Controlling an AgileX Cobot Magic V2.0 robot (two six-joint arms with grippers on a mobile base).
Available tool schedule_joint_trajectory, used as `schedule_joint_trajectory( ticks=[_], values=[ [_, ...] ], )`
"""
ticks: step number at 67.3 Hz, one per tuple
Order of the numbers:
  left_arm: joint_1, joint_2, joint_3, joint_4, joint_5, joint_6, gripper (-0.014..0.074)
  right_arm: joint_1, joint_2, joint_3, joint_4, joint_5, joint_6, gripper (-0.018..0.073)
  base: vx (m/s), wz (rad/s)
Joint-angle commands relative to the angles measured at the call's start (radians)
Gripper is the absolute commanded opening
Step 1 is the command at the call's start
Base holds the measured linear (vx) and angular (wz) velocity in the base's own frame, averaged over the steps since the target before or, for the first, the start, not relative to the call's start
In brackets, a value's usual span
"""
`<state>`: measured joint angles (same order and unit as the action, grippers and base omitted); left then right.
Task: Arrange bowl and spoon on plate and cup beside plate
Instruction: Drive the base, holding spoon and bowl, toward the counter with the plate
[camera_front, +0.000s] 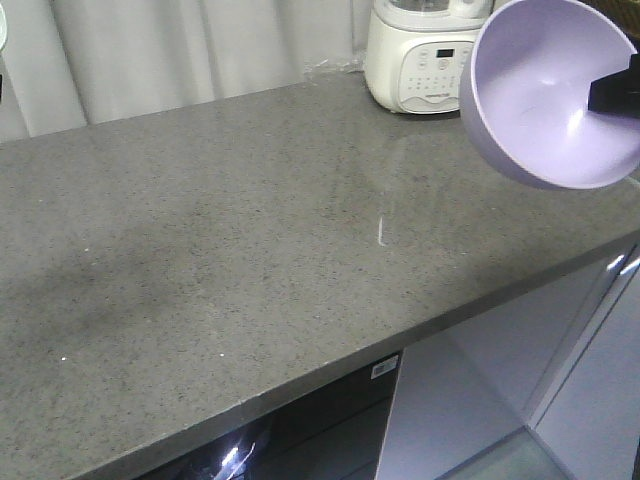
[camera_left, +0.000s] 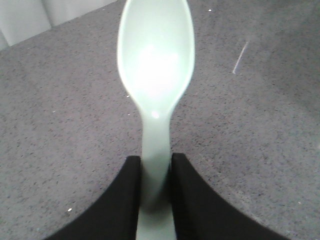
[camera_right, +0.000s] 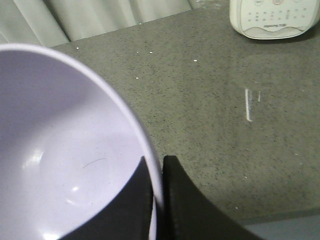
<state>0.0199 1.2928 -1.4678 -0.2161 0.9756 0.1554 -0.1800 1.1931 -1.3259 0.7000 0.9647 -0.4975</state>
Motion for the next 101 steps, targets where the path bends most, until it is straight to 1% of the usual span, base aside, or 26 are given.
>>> schedule_joint_trajectory(
  ticks=[1, 34, 101],
  values=[
    [-0.005, -0.024, -0.022, -0.023, -0.057, 0.0, -0.0008, -0.003, -0.023, -0.029, 0.049, -0.042, -0.007, -0.0006, -0.02, -0.34],
    [-0.005, -0.024, -0.022, -0.023, -0.057, 0.0, -0.0008, -0.003, -0.023, -0.029, 0.049, -0.042, -0.007, -0.0006, -0.03, -0.4],
    [-0.005, -0.024, -0.022, -0.023, -0.057, 0.0, -0.0008, -0.003, -0.023, -0.029, 0.049, -0.042, -0.007, -0.0006, -0.06, -0.51]
  ],
)
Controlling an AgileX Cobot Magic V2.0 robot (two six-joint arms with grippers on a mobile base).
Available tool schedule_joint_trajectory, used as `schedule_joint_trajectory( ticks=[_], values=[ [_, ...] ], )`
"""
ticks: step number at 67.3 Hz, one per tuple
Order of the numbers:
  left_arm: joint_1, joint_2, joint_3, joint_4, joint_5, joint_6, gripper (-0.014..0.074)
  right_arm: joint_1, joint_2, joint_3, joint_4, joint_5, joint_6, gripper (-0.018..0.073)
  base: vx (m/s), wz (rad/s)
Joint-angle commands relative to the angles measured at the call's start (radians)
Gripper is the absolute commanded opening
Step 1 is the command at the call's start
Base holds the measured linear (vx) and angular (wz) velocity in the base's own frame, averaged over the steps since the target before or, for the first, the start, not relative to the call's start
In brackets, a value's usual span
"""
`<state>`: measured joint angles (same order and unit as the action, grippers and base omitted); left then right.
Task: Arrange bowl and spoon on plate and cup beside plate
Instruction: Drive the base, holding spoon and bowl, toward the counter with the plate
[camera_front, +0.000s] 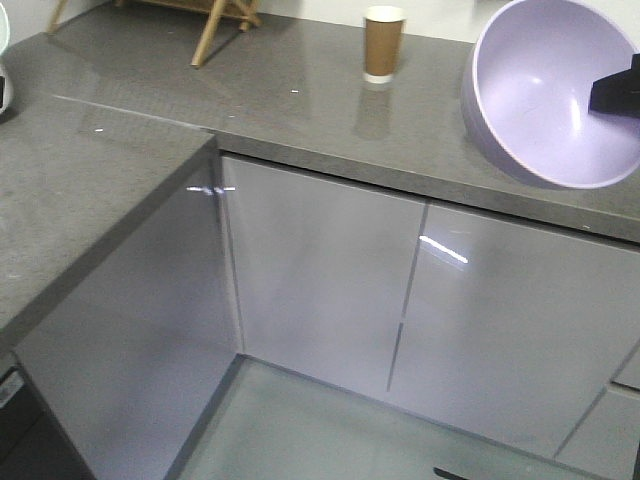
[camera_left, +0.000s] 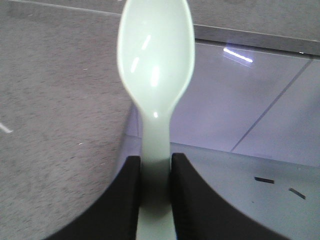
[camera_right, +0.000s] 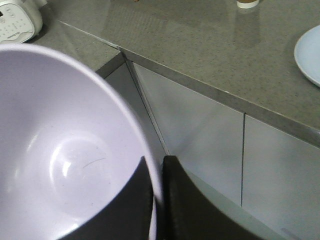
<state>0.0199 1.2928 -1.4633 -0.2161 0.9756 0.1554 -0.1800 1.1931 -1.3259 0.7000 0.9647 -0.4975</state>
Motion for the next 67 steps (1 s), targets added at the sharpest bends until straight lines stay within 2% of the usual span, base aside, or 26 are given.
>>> schedule_joint_trajectory(
  ticks=[1, 40, 67],
  values=[
    [-0.005, -0.024, -0.026, -0.023, -0.057, 0.0, -0.0008, -0.003, -0.023, -0.029, 0.049, -0.042, -0.007, -0.0006, -0.07, -0.41],
    [-0.005, -0.024, -0.026, -0.023, -0.057, 0.0, -0.0008, -0.003, -0.023, -0.029, 0.049, -0.042, -0.007, -0.0006, -0.07, -0.33],
    [-0.005, -0.024, -0.026, -0.023, -0.057, 0.0, -0.0008, -0.003, -0.023, -0.029, 0.049, -0.042, -0.007, -0.0006, -0.01, -0.07]
  ],
)
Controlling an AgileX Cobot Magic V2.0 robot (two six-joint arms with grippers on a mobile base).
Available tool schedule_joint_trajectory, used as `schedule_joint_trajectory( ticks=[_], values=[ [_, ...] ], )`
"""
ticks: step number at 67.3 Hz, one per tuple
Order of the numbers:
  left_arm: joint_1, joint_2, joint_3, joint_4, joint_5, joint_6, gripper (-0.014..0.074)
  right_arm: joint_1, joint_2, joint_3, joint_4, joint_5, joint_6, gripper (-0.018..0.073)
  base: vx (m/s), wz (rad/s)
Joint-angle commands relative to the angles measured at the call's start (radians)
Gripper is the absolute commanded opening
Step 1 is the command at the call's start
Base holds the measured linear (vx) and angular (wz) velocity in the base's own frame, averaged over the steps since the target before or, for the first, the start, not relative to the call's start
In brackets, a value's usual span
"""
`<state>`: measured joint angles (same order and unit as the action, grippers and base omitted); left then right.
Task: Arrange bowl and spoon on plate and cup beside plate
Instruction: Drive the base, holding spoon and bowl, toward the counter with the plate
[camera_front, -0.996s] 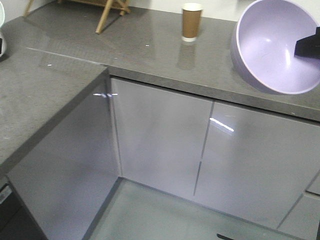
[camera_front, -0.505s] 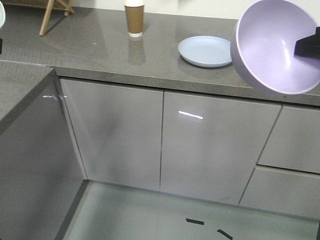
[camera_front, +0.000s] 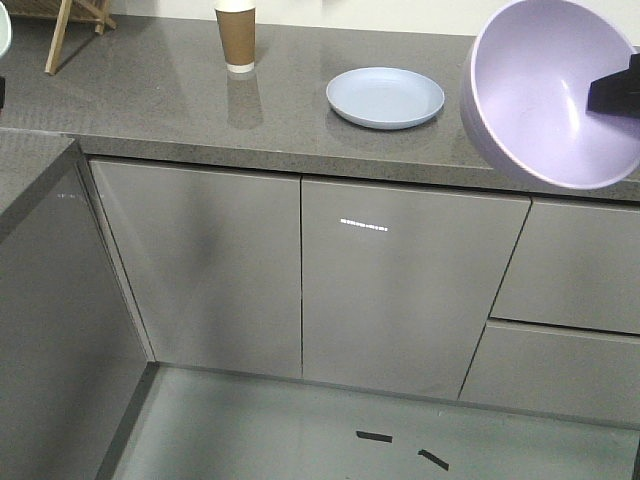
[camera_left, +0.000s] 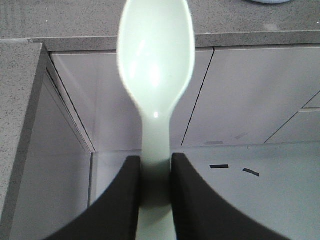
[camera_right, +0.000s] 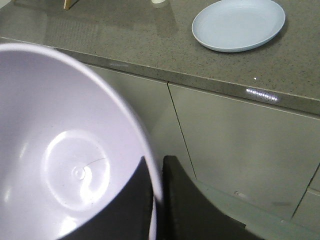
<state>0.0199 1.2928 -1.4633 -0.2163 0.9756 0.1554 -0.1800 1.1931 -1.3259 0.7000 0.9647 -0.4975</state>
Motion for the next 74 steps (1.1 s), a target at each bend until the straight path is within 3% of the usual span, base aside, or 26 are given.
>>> schedule_joint_trajectory(
  ticks=[1, 74],
  values=[
    [-0.005, -0.024, -0.026, -0.023, -0.057, 0.0, -0.0008, -0.003, -0.023, -0.029, 0.049, -0.042, -0.007, -0.0006, 0.01, -0.01],
    [-0.005, -0.024, -0.026, -0.023, -0.057, 0.0, -0.0008, -0.003, -0.023, -0.029, 0.049, -0.042, -0.007, -0.0006, 0.06, -0.06]
  ],
)
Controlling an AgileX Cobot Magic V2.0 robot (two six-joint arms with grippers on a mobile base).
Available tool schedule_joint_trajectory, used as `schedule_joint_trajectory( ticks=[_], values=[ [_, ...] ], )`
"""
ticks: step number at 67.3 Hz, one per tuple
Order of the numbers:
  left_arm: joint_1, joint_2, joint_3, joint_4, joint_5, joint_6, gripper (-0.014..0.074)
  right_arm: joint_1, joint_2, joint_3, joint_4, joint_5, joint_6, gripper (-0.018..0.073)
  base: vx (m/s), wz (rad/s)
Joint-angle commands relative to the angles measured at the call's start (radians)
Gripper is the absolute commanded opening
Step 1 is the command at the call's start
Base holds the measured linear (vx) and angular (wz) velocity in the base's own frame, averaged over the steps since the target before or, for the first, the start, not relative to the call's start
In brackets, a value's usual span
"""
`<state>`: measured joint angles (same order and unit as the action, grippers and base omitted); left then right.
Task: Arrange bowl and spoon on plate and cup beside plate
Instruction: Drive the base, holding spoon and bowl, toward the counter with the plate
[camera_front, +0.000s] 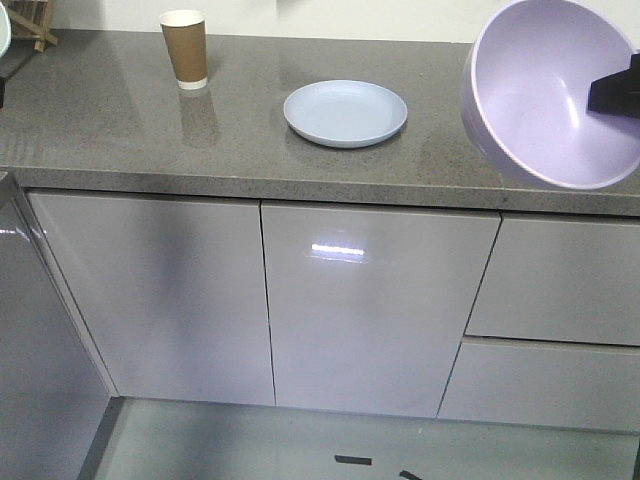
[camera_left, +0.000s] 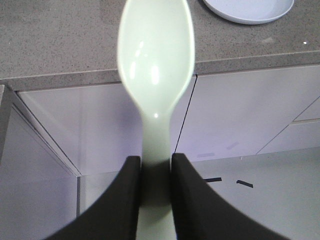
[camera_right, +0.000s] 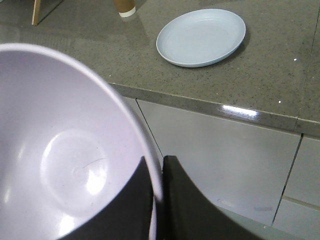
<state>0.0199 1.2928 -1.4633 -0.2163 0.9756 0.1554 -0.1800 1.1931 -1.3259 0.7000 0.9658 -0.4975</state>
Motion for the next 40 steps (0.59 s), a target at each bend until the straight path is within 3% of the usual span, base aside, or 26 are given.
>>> schedule_joint_trajectory(
  ticks=[1, 40],
  values=[
    [-0.005, -0.024, -0.026, -0.023, -0.057, 0.0, -0.0008, -0.003, -0.023, -0.029, 0.049, -0.043, -0.007, -0.0006, 0.12, -0.01],
    [-0.005, -0.024, -0.026, -0.023, -0.057, 0.0, -0.0008, -0.003, -0.023, -0.029, 0.049, -0.043, -0.007, -0.0006, 0.16, 0.04]
  ],
)
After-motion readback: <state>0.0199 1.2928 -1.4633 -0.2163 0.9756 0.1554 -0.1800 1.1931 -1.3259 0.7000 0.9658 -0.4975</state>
